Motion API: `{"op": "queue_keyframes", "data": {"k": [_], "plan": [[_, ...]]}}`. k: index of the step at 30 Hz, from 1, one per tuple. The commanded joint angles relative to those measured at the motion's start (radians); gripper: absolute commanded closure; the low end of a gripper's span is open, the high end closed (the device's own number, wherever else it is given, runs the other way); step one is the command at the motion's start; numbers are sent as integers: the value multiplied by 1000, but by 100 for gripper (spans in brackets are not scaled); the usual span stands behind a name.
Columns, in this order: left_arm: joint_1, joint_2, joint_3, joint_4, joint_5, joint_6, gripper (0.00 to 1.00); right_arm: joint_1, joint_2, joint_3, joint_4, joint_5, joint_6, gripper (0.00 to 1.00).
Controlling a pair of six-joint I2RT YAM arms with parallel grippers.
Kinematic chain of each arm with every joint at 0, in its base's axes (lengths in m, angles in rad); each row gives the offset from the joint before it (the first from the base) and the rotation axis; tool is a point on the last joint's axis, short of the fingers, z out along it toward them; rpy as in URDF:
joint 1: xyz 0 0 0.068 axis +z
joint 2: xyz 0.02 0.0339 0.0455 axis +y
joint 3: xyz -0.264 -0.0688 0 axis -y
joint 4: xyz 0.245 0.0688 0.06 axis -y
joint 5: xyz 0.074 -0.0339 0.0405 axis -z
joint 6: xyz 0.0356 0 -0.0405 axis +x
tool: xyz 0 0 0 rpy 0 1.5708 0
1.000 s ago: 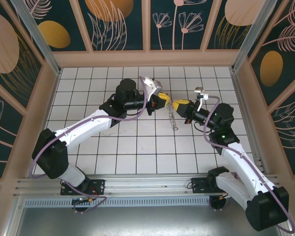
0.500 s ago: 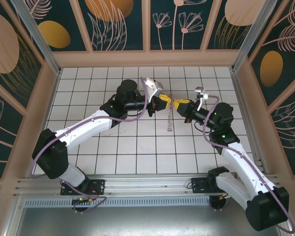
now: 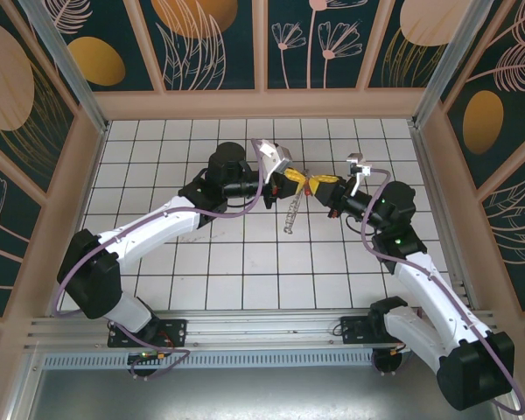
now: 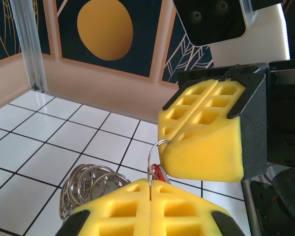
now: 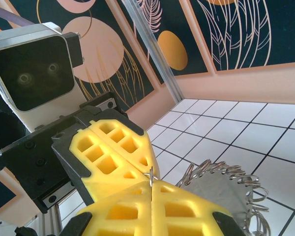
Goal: Put the keys on the keyring
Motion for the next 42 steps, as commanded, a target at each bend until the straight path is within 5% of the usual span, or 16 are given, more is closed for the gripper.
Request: {"op": "queue_keyframes", "data": {"k": [1,22,42], "plan": [[-16,-44,35,22,23,17,100,5,5,20,7,23,-31,100],[-23,-78,28,41,13,24,100,-23,13,-33,-1,22,-34,100],[-23,-99,-14,154,-18,-21,100,-19,31,-67,77,-112,24,100]]}}
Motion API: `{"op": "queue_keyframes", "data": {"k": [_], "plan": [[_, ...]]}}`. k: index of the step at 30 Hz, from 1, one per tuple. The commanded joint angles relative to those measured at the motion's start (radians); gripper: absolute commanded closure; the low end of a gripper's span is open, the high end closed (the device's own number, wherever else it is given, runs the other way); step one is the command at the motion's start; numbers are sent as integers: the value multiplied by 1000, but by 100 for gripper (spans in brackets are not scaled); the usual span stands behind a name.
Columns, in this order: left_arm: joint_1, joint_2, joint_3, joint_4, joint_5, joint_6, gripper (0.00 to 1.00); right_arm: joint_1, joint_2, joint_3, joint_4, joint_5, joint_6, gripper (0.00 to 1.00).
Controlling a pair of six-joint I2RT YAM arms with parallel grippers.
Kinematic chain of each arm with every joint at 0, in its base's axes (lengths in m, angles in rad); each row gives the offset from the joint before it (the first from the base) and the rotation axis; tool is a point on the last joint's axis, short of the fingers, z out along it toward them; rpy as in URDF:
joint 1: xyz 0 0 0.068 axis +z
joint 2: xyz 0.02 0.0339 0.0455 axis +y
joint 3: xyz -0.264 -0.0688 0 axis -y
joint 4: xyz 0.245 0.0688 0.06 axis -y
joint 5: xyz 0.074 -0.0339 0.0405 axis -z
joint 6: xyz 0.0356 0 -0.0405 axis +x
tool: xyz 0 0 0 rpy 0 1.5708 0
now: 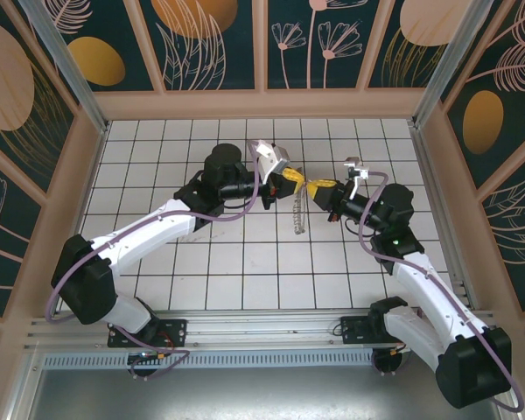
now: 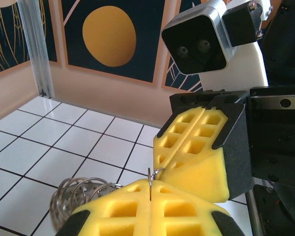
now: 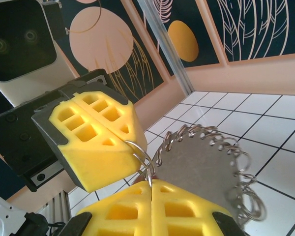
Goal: Put the keys on the keyring
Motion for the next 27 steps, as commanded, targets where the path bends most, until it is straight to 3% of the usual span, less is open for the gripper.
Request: {"op": "queue_keyframes", "data": {"k": [1,14,27], "plan": [[-13,-57,0,168,12,-30,100,-5,18,-23,20,-44,15,100],[-14,-96,-105,412,-68,-155,100,-4,7,-27,19,-59,21,100],[-14,-48,-149,665,-95,-325,100,0,58,1,99,-155,70,100]]}}
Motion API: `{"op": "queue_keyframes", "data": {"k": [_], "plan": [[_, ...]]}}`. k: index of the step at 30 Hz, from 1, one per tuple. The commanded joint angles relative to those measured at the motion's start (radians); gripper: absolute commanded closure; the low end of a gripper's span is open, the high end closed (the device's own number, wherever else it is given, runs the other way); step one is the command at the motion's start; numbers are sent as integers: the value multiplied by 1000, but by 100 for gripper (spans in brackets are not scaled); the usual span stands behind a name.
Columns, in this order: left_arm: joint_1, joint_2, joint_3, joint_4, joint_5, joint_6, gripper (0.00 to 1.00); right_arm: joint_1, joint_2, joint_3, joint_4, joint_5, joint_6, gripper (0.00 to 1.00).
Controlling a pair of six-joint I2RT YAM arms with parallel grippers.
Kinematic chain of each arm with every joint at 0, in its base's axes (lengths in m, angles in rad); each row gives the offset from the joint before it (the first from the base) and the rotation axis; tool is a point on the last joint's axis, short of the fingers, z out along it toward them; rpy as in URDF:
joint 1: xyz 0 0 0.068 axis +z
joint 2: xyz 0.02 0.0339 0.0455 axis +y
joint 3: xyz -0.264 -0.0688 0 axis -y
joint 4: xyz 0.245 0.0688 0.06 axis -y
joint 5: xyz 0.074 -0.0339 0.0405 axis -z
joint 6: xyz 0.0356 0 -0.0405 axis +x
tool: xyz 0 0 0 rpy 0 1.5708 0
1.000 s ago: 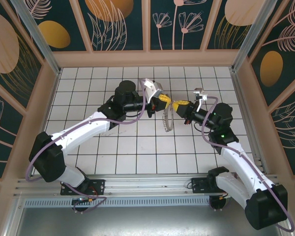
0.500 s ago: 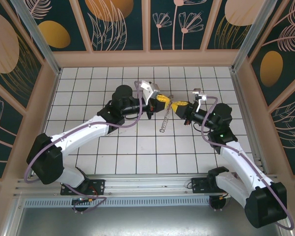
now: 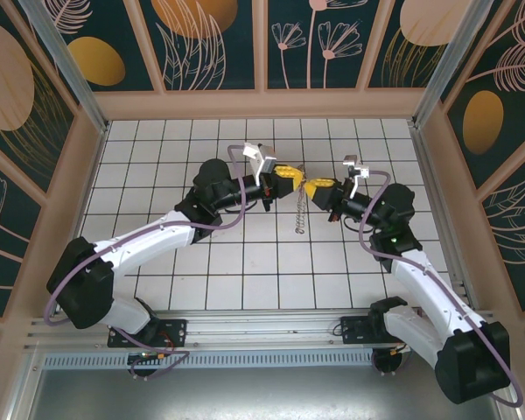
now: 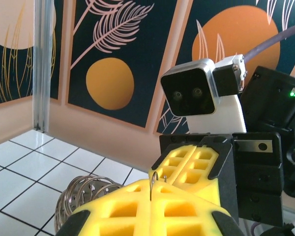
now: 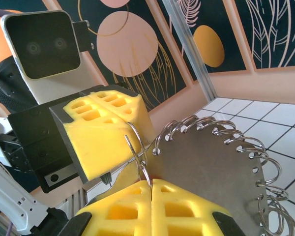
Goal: Put the keys on the keyring
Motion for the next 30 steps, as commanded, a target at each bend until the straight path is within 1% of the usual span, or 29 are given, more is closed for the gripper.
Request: {"op": "queue_keyframes", "data": {"k": [1,11,16,17,18,20,21,23,26,30], "plan": [[-3,-10,14,274,-48,-78,100,1,29,0,-22,-64,13,100],[-3,45,6,363,-121,-139,100,13,87,23,39,-38,44,100],[-3,70,-2,389,-174,-149,100,7,104,40,2,-2,18,100],[-3,74,-2,388,-187,-146,100,1,100,40,-12,5,9,95],[-3,77,-3,387,-200,-140,100,-9,96,38,-24,7,4,88],[-2,84,-3,385,-229,-127,100,-42,74,23,-38,10,7,70],[-3,84,-4,383,-238,-122,100,-60,62,15,-40,7,10,66],[-3,88,-3,382,-247,-109,100,-96,28,0,-57,1,16,63],[-2,95,4,365,-248,-88,100,-135,-19,-14,-71,8,26,62],[-2,105,16,350,-231,-72,100,-150,-30,-8,-27,27,71,61]]}}
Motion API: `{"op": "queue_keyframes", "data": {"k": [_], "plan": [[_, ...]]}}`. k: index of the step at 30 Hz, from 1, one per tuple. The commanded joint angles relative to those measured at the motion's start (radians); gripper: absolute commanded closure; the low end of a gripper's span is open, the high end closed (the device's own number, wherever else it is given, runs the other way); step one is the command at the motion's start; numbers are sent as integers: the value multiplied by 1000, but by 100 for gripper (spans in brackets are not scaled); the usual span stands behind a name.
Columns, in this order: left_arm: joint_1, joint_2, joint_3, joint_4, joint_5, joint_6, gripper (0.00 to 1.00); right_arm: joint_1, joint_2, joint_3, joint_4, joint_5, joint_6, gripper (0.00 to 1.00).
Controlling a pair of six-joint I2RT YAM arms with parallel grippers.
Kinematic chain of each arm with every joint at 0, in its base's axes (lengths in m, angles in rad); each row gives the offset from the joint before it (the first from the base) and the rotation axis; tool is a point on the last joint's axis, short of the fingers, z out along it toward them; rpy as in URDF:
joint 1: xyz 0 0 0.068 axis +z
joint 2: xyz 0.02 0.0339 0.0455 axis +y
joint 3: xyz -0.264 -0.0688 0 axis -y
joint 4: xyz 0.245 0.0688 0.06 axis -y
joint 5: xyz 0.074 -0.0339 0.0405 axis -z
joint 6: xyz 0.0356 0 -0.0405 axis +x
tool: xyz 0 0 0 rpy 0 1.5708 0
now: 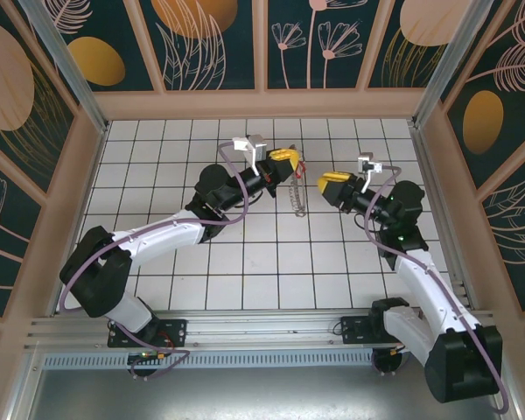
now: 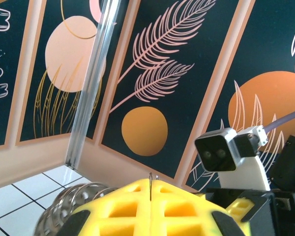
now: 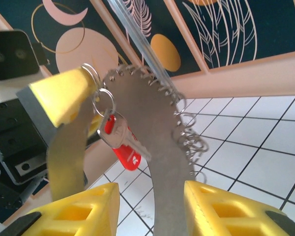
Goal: Put the keys on the keyring
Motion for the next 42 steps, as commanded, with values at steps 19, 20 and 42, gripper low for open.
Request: {"op": "queue_keyframes", "data": {"k": [19,20,42], "plan": [[84,86,62,214,213,-194,100,-2,189,111,464,-20,286,59],[85,92,69,216,221,-202,100,1,197,117,474,-26,291,59],[85,131,108,241,250,-259,100,99,309,176,523,-50,278,72]]}}
